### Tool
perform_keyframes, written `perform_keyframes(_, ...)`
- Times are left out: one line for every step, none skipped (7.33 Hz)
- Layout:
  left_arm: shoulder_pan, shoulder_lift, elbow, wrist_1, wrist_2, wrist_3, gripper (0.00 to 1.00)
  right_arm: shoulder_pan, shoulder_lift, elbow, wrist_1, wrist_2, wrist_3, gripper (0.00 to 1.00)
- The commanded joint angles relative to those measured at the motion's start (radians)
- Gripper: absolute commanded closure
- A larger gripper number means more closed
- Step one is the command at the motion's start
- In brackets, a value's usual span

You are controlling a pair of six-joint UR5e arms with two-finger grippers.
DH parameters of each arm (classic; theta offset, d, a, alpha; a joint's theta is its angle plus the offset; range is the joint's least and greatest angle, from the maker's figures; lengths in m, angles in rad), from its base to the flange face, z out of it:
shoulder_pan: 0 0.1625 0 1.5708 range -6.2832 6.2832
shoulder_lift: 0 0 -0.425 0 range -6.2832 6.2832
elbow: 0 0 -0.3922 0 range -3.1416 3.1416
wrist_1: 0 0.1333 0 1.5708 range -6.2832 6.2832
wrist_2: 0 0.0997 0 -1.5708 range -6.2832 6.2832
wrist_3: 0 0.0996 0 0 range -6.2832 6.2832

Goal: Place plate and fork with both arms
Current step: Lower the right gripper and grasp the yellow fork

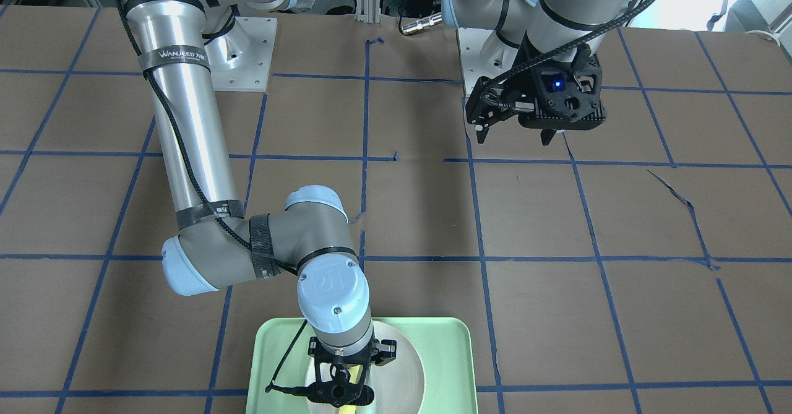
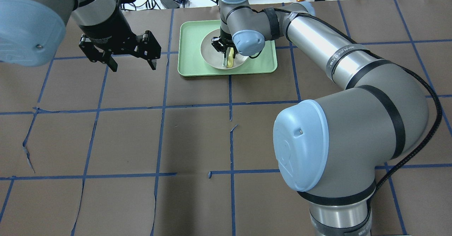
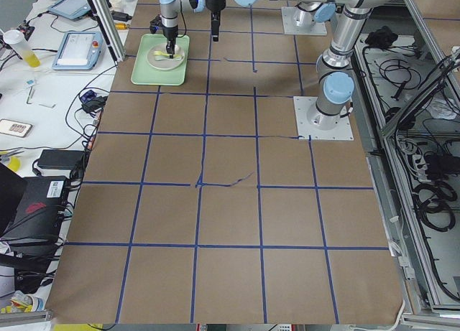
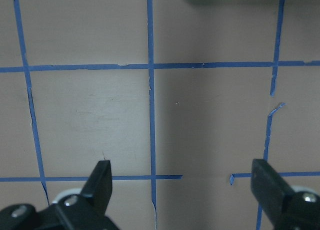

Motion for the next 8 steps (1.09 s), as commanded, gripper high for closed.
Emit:
perform_keyframes(0.0,-0.002,-0.001,0.001,0.0,0.0,0.0,-0.002,-0.007,-0.001,0.0,0.001,-0.004,0.63)
perform_keyframes(0.0,-0.002,-0.001,0.001,0.0,0.0,0.0,-0.002,-0.003,0.001,0.0,0.002,-0.004,0.68)
perform_keyframes(0.0,-0.005,-0.001,0.001,-0.001,0.0,0.0,-0.002,-0.001,0.002,0.0,0.002,-0.004,0.74)
perform_keyframes(0.0,-0.005,-0.001,0.002,-0.001,0.0,0.0,-0.002,-0.001,0.004,0.0,0.002,-0.004,0.74)
perform_keyframes(0.0,-0.007,-0.001,0.002,-0.001,0.0,0.0,-0.002,-0.001,0.004,0.0,0.002,-0.004,0.73)
perform_keyframes(0.0,-0.007,-0.001,0.002,-0.001,0.0,0.0,-0.002,-0.001,0.004,0.0,0.002,-0.004,0.71)
perform_keyframes(0.0,-0.007,-0.001,0.002,-0.001,0.0,0.0,-0.002,-0.001,0.002,0.0,0.002,-0.004,0.69)
perform_keyframes(0.0,-0.007,-0.001,0.004,-0.003,0.0,0.0,-0.002,-0.001,0.004,0.0,0.002,-0.004,0.69)
